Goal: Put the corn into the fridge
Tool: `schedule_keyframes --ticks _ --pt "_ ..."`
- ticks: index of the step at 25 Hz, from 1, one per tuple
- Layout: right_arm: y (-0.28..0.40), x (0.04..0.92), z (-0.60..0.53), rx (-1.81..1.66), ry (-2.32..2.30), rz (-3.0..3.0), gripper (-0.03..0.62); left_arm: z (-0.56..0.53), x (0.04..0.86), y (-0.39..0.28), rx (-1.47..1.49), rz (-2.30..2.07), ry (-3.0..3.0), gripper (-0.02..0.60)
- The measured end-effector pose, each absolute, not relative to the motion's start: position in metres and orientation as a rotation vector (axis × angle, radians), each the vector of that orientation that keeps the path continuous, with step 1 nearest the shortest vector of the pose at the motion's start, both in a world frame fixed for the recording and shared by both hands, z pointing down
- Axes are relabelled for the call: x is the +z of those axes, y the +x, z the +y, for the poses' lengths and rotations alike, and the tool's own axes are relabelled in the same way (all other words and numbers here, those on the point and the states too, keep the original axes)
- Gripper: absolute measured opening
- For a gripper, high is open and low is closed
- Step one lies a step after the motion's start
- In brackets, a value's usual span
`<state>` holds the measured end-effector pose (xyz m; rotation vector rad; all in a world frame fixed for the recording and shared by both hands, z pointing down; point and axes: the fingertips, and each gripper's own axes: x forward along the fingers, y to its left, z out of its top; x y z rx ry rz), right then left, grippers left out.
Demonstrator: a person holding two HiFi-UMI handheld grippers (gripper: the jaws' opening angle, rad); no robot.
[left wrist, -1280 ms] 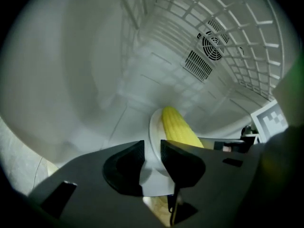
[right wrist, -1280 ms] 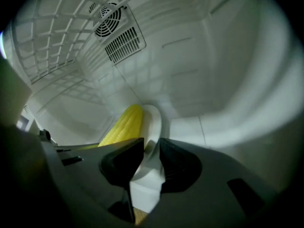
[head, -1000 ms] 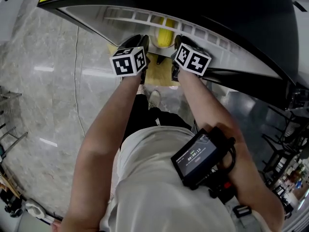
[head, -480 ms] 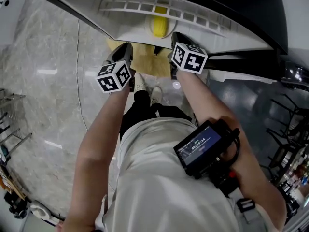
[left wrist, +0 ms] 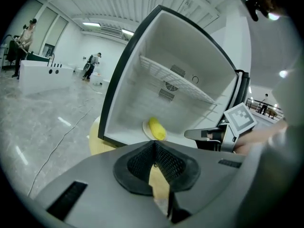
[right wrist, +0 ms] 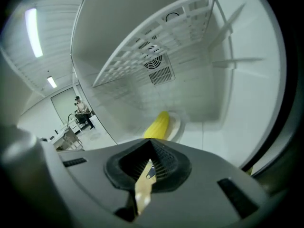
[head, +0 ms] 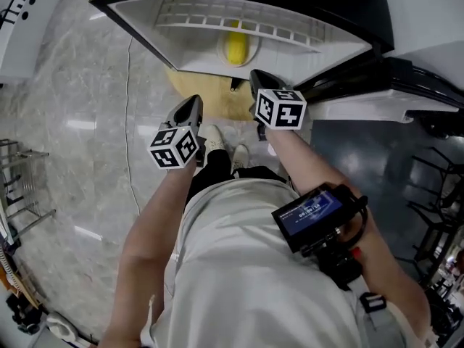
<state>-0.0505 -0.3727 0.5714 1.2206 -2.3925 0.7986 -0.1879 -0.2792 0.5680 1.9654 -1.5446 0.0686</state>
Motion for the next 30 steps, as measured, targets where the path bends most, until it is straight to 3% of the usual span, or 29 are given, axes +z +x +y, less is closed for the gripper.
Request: schedule_keyframes --ticks 30 --pt "-0.055 0.489 -0.264 0.719 0.878 -2.717 0.006 -0.199 0.47 -0.15 -0.032 -1.476 2.254 0.008"
